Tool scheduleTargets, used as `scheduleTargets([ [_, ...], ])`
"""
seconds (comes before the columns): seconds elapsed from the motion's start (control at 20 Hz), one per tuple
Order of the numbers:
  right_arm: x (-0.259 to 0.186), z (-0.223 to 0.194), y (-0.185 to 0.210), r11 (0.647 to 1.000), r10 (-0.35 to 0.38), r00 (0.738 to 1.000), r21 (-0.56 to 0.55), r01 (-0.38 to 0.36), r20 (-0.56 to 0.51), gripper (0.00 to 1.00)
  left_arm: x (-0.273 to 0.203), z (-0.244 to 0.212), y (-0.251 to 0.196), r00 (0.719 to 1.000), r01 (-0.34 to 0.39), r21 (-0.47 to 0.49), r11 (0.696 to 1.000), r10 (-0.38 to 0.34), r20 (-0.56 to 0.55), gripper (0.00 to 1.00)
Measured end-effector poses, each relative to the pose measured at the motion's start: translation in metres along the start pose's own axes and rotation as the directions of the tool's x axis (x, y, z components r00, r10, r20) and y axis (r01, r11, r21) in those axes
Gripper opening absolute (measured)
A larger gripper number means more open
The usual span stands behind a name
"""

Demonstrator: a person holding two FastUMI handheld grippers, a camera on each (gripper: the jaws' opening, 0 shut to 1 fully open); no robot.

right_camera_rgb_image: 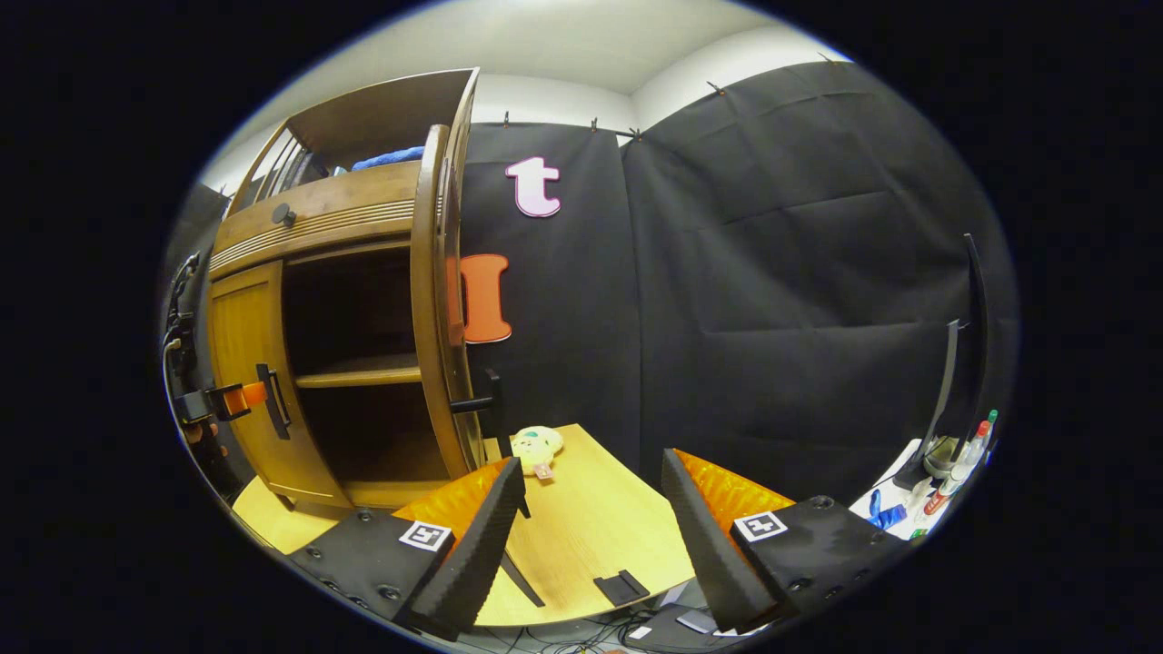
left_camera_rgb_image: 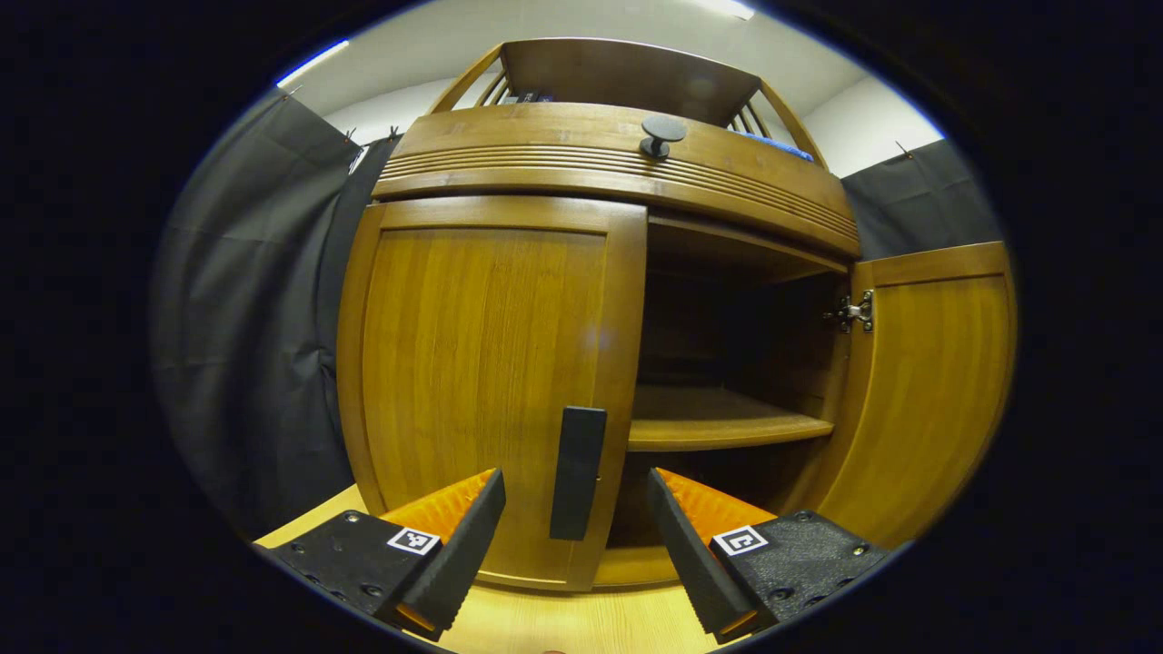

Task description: Open the right door of the double-door shoe cabinet with the right hand, and open the left door with the left hand.

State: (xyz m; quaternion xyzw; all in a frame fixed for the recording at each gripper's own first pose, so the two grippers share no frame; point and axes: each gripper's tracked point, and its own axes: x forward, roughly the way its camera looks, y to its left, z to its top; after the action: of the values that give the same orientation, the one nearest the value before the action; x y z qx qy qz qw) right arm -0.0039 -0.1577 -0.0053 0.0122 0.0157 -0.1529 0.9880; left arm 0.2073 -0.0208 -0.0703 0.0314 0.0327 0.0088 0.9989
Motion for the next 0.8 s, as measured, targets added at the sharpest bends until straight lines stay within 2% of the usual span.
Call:
scheduleTargets([
  [0.25, -0.004, -0.006, -0.001, 1.0, -0.006, 1.0, 0.007, 0.006, -0.014, 0.98, 0.033, -0.012, 0.011, 1.0, -0.029, 0.04, 0.999, 0.029, 0.002, 0.9],
  [0.3, -0.004, -0.007, -0.002, 1.0, -0.009, 1.0, 0.008, 0.009, -0.015, 0.98, 0.039, -0.016, 0.01, 1.0, -0.028, 0.045, 0.999, 0.029, -0.006, 0.94],
  [0.35, -0.003, -0.008, -0.004, 1.0, -0.013, 1.0, 0.01, 0.013, -0.017, 0.98, 0.042, -0.019, 0.01, 1.0, -0.027, 0.045, 0.999, 0.028, -0.011, 0.94],
  [0.4, -0.003, -0.009, -0.005, 1.0, -0.016, 1.0, 0.013, 0.016, -0.019, 0.98, 0.045, -0.02, 0.009, 1.0, -0.021, 0.046, 0.999, 0.022, -0.012, 0.9],
  [0.6, -0.003, -0.013, -0.008, 1.0, -0.024, 0.999, 0.016, 0.024, -0.03, 0.98, 0.055, -0.024, 0.006, 1.0, -0.001, 0.046, 0.999, 0.001, 0.004, 0.86],
  [0.8, -0.004, -0.013, -0.005, 1.0, -0.015, 0.999, 0.008, 0.015, -0.03, 0.98, 0.057, -0.023, -0.005, 0.999, 0.02, 0.068, 0.997, -0.022, 0.033, 0.46],
])
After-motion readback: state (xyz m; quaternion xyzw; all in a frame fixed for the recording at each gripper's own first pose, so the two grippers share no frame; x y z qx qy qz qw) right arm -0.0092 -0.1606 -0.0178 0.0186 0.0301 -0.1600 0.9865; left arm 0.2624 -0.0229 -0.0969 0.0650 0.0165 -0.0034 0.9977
